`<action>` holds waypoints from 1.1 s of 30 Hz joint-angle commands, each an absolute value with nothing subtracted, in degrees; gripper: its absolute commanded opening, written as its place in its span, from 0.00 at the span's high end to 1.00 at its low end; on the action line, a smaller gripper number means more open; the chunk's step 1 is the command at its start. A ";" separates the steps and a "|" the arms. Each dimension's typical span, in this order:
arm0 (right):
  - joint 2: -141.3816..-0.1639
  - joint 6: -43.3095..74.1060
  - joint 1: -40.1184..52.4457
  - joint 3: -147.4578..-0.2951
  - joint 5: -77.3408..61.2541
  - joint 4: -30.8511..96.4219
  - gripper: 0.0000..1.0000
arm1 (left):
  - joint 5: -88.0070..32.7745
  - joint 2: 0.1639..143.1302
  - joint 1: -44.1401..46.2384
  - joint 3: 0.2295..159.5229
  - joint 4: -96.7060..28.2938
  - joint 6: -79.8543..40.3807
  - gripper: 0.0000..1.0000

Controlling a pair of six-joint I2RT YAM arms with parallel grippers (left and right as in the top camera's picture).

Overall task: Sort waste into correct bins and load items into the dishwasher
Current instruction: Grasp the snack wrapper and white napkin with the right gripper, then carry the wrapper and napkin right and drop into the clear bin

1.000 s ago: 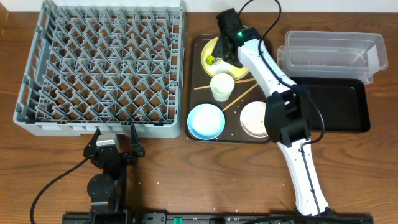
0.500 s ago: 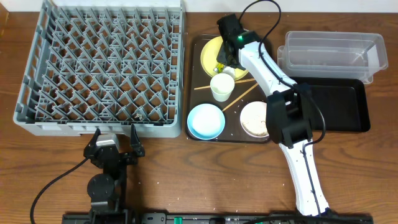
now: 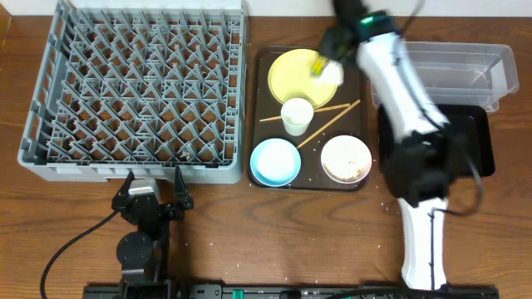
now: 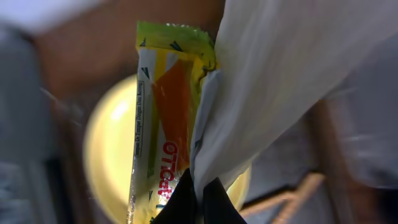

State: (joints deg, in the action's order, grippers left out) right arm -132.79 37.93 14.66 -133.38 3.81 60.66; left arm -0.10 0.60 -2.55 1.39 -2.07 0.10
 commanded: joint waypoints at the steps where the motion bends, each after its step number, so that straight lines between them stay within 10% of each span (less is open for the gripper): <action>1: -127.42 40.86 10.50 -134.96 4.27 63.88 0.99 | 0.60 0.21 -2.37 0.23 -4.19 0.84 0.04; 13: -126.39 58.02 -7.05 -131.70 4.49 71.96 0.98 | 0.60 0.23 -2.37 0.23 -4.19 0.82 0.04; 25: -126.43 59.48 -11.60 -117.91 5.96 53.89 0.98 | 0.60 0.23 -2.37 0.23 -4.19 0.82 0.04; 30: -126.43 57.19 -11.49 -115.55 5.52 51.75 0.67 | 0.60 0.23 -2.37 0.23 -4.19 0.82 0.04; 33: -126.17 50.37 -11.44 -115.77 3.01 50.41 0.23 | 0.60 0.23 -2.37 0.23 -4.19 0.82 0.04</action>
State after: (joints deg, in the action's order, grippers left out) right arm -126.19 57.36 -11.38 -115.44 4.51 51.57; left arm -0.10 0.60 -2.55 1.39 -2.07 0.10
